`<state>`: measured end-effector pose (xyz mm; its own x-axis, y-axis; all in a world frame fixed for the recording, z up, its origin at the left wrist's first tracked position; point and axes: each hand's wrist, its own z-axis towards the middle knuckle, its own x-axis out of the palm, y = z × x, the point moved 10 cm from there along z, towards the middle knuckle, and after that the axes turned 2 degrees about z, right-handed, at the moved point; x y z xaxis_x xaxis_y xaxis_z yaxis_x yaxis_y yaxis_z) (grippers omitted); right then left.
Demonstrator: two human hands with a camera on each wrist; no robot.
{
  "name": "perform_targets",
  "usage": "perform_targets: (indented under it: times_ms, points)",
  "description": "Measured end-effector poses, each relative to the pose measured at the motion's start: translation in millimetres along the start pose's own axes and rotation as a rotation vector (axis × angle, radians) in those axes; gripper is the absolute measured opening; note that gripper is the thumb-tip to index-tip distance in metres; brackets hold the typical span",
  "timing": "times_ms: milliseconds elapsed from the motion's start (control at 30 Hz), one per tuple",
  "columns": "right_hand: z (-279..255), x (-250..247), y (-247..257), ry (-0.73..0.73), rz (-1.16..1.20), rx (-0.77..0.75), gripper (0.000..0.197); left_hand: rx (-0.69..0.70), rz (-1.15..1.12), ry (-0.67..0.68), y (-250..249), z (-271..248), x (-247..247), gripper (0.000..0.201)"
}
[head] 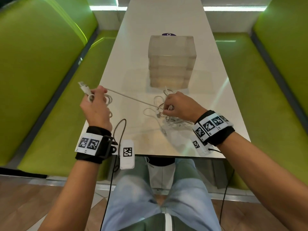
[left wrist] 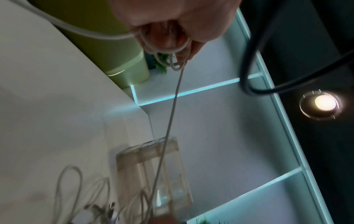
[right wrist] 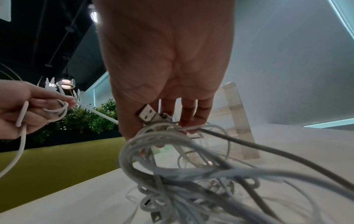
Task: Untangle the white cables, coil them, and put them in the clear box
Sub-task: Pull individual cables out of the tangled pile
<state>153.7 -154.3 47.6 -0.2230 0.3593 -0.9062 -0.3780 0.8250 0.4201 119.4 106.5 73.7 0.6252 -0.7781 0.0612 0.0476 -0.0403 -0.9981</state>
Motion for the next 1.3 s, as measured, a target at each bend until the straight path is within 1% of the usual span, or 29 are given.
perform_targets:
  times_ms: [67,100,133,167,267,300,367,433,500,533,600,700,767,867,933,1033,1100,1167,1300]
  points:
    - [-3,3,-3,0.024,-0.058,0.004,0.019,-0.007,-0.029,-0.072,-1,8,-13,0.018]
    - [-3,5,-5,0.026,-0.074,0.003,0.019,-0.002,-0.029,-0.076,-1,10,-16,0.018]
    - [-3,5,-6,0.022,-0.074,0.002,0.019,0.004,-0.003,-0.049,-2,10,-14,0.018]
    - [-3,5,-7,0.015,-0.055,0.006,0.018,0.007,0.052,0.012,-1,6,-7,0.017]
    - [-4,3,-2,-0.004,0.033,-0.009,0.020,0.016,0.285,0.313,11,-20,35,0.015]
    - [-4,2,1,-0.012,0.065,-0.024,0.022,0.012,0.326,0.393,17,-30,49,0.017]
    - [-6,1,8,-0.037,0.123,-0.052,0.024,-0.029,0.336,0.509,30,-51,70,0.019]
    - [-7,2,14,-0.058,0.143,-0.079,0.023,-0.072,0.292,0.615,37,-73,89,0.013]
    - [-8,2,18,-0.074,0.147,-0.101,0.020,-0.081,0.248,0.678,39,-87,102,0.012]
    - [-8,2,20,-0.083,0.158,-0.110,0.020,-0.070,0.230,0.677,38,-90,105,0.013]
    - [-8,0,22,-0.103,0.193,-0.126,0.022,-0.033,0.204,0.630,33,-88,105,0.015]
    - [-6,-2,25,-0.141,0.201,-0.145,0.030,-0.054,0.190,0.616,31,-88,106,0.020]
    - [-6,-2,26,-0.151,0.159,-0.155,0.031,-0.107,0.209,0.638,36,-88,107,0.017]
    - [-9,-1,32,-0.159,0.071,-0.187,0.022,-0.246,0.203,0.651,48,-84,105,0.013]
    - [-10,-1,36,-0.171,0.057,-0.200,0.020,-0.273,0.183,0.632,49,-81,104,0.014]
    - [-5,0,31,-0.132,0.046,-0.124,0.019,-0.243,0.147,0.550,41,-76,99,0.011]
    - [-2,5,21,-0.060,-0.017,-0.053,0.020,-0.229,0.083,0.481,34,-70,93,0.011]
    - [-3,9,13,-0.015,-0.074,-0.020,0.020,-0.208,-0.003,0.413,23,-59,83,0.009]
    - [-2,7,3,-0.018,-0.054,0.019,0.020,-0.163,-0.120,0.289,5,-31,59,0.007]
